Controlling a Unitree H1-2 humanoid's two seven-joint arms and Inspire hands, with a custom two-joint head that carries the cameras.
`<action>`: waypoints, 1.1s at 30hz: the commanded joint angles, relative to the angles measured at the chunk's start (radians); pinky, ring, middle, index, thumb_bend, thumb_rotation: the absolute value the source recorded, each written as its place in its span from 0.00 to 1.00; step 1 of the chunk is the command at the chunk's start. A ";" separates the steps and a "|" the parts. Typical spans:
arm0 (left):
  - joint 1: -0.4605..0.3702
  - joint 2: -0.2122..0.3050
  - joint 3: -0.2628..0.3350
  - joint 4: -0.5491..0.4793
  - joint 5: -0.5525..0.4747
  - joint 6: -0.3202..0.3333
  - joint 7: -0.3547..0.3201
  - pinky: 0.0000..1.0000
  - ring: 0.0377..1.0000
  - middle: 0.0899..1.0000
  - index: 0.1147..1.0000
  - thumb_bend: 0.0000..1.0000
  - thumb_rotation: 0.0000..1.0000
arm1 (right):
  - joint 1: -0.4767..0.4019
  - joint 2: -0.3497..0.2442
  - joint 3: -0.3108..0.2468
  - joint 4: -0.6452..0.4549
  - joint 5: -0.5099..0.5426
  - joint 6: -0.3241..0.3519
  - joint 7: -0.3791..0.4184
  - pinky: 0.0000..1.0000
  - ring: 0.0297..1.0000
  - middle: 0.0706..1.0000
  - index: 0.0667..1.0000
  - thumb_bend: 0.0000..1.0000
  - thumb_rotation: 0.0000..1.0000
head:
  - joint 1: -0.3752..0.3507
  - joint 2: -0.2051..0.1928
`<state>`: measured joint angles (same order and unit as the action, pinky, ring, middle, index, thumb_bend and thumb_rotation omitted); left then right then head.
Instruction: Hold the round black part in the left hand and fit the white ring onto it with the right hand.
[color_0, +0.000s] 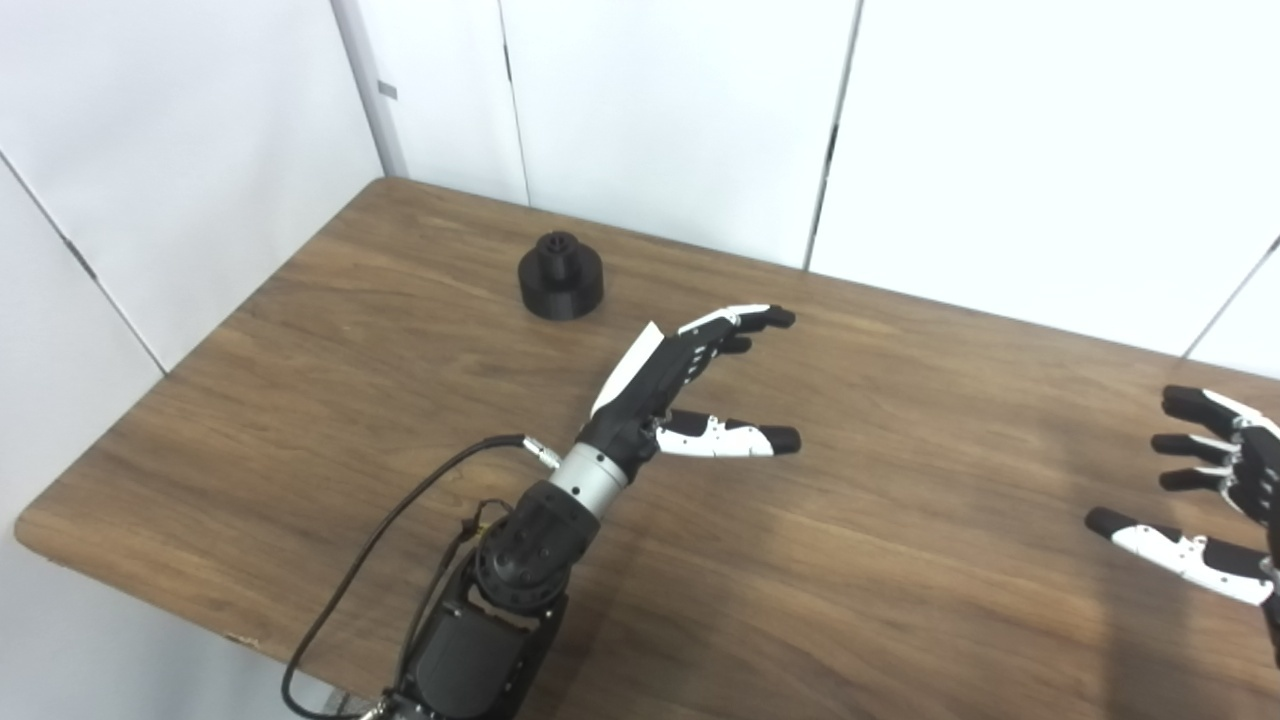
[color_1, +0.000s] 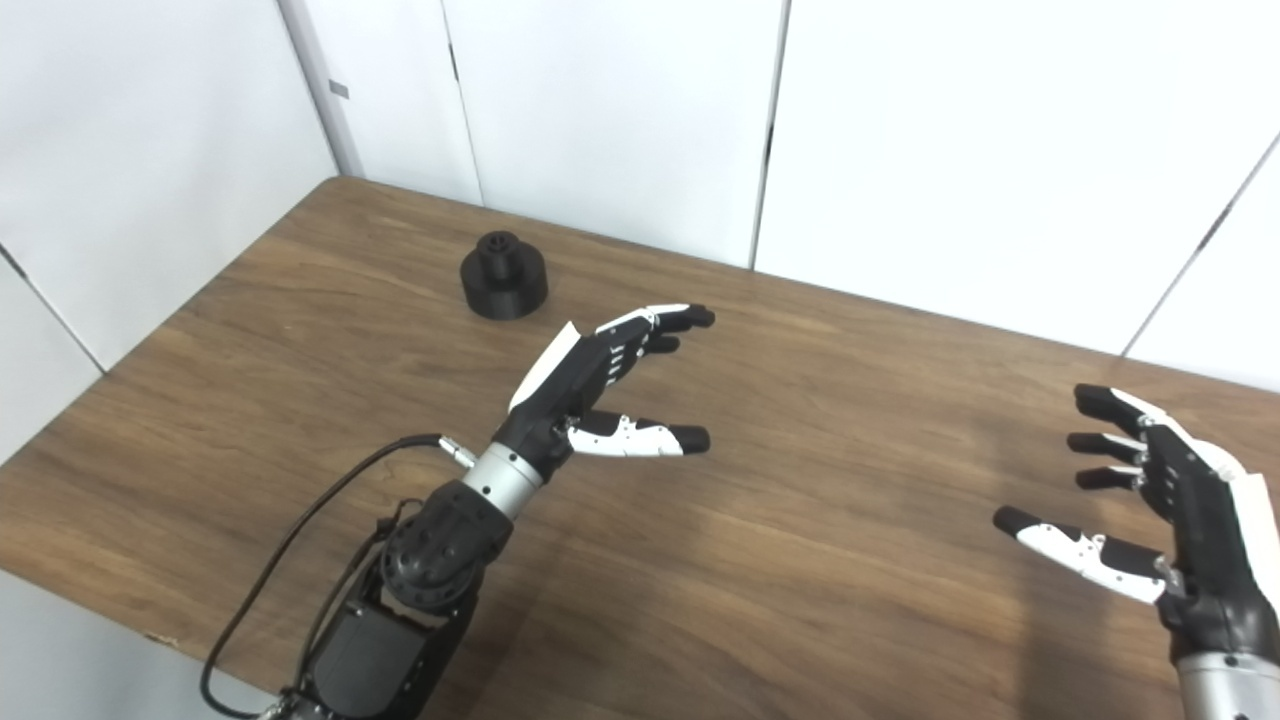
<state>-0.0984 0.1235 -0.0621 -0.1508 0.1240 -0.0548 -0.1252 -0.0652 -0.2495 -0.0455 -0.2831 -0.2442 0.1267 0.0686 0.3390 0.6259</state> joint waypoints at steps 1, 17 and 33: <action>-0.034 -0.008 0.006 -0.003 0.015 -0.057 0.031 0.84 0.89 0.86 0.76 0.90 0.24 | -0.023 -0.013 -0.011 -0.011 0.013 -0.045 -0.009 0.58 0.69 0.78 0.75 0.68 0.00 | -0.003 -0.003; -0.108 0.066 0.084 -0.035 0.151 -0.012 0.111 0.77 0.85 0.82 0.72 0.83 0.18 | -0.013 -0.027 -0.013 0.008 0.029 -0.063 -0.001 0.56 0.67 0.77 0.74 0.70 0.00 | 0.003 -0.013; -0.253 0.199 0.118 0.064 0.231 0.084 0.121 0.90 0.91 0.87 0.75 0.86 0.24 | -0.011 -0.030 -0.019 0.020 0.041 -0.082 0.002 0.56 0.67 0.76 0.74 0.70 0.00 | -0.001 -0.022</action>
<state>-0.2950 0.2925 0.0470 -0.0796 0.3316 0.0320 -0.0184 -0.0508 -0.2613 -0.0533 -0.2362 -0.2130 0.0853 0.0763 0.3375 0.6029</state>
